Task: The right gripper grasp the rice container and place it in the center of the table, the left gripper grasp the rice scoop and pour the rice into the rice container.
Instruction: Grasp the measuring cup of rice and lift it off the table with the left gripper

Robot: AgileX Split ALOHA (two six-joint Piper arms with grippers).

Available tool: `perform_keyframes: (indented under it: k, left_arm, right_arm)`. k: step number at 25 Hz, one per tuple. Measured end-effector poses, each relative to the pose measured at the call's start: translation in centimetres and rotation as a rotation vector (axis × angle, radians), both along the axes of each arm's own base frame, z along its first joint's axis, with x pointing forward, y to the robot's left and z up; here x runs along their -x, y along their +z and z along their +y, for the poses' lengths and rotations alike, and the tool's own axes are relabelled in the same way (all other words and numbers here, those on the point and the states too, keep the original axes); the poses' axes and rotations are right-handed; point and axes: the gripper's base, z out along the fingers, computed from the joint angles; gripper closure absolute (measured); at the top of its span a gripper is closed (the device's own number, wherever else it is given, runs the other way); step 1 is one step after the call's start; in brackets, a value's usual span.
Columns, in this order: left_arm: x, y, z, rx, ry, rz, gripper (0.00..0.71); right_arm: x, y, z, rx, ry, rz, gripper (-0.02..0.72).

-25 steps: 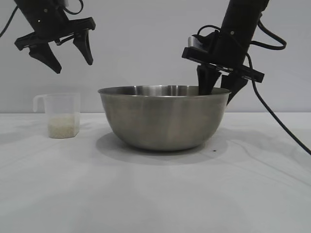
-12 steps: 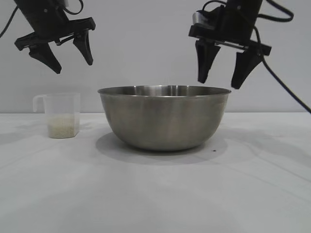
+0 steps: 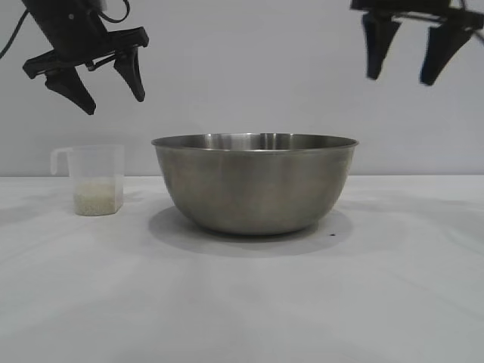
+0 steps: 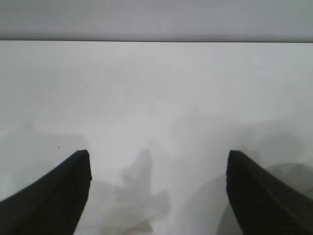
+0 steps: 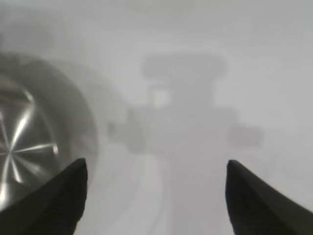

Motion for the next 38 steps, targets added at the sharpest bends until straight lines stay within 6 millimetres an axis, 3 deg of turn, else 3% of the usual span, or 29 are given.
perform_keyframes:
  k: [5,15,19,27,38]
  left_arm:
    - [0.0,0.0,0.0,-0.004,-0.002,-0.001,0.205]
    - [0.0,0.0,0.0,-0.006,-0.002,-0.001,0.205]
    - [0.0,0.0,0.0,-0.006,-0.002,-0.001,0.205]
    - [0.0,0.0,0.0,-0.008,-0.003,0.000,0.205]
    - [0.0,-0.1,0.1,-0.030,-0.012,0.001,0.205]
  right_arm:
    - [4.8,1.0,-2.2,0.026,-0.055,0.027,0.189]
    - [16.2,2.6,-2.0,0.040,-0.082,0.002,0.189]
    - [21.1,1.5,-1.8,0.039,-0.090,0.001,0.189]
    - [30.4,-2.5,-1.5,0.048,-0.102,-0.052,0.189]
    - [36.8,-4.6,-1.4,0.059,-0.119,-0.412,0.189]
